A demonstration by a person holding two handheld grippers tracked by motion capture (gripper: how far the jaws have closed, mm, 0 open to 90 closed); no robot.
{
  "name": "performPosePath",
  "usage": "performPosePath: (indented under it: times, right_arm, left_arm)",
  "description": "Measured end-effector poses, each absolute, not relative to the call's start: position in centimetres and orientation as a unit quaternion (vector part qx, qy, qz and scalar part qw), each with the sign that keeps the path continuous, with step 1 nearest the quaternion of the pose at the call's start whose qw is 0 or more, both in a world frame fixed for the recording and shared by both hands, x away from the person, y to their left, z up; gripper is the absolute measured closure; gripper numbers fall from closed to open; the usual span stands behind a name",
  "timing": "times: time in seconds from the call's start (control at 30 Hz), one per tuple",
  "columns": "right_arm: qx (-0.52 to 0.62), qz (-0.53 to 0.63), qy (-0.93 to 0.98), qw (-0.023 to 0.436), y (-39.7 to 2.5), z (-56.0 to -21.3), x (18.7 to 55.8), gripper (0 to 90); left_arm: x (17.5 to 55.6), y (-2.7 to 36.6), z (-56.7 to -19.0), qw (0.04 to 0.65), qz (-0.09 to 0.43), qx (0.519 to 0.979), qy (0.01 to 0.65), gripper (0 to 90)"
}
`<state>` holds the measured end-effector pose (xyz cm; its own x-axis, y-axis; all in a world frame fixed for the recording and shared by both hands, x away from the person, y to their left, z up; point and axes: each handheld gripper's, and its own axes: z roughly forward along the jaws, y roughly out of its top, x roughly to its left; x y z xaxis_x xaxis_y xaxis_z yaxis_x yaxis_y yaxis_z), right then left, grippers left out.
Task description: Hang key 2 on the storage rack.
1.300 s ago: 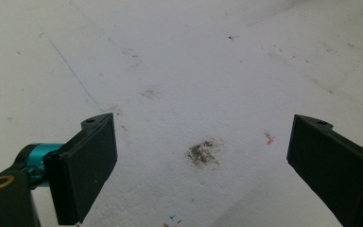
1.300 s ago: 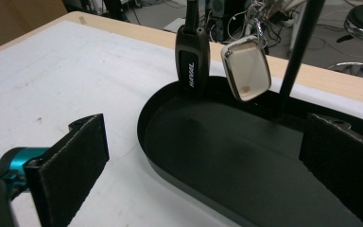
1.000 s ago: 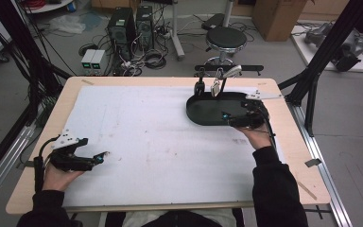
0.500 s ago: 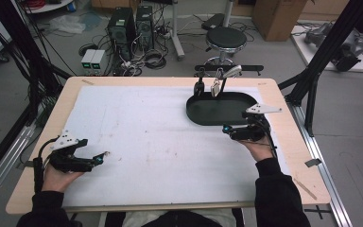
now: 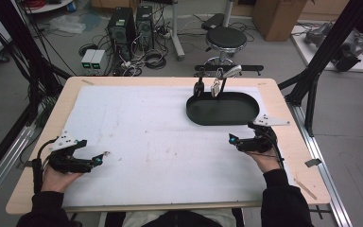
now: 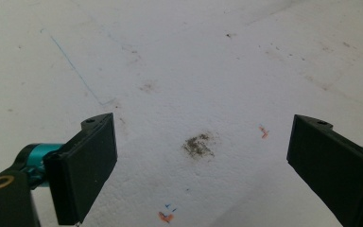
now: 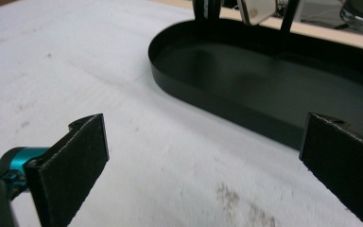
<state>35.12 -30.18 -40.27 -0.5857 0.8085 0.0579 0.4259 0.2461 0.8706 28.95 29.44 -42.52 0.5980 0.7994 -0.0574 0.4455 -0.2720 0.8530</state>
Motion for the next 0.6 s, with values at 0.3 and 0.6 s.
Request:
performPosePath:
  times: [0.3, 0.6]
  right_arm:
    - [0.409, 0.443, 0.776, 0.186, -31.1, -42.3, 33.3, 1.3]
    - [0.396, 0.422, 0.794, 0.187, -31.2, -43.0, 31.8, 1.3]
  left_arm:
    - [28.8, 29.5, -42.5, 0.448, 0.196, 0.773, 0.404, 9.6]
    - [28.8, 29.6, -42.6, 0.448, 0.195, 0.772, 0.407, 9.6]
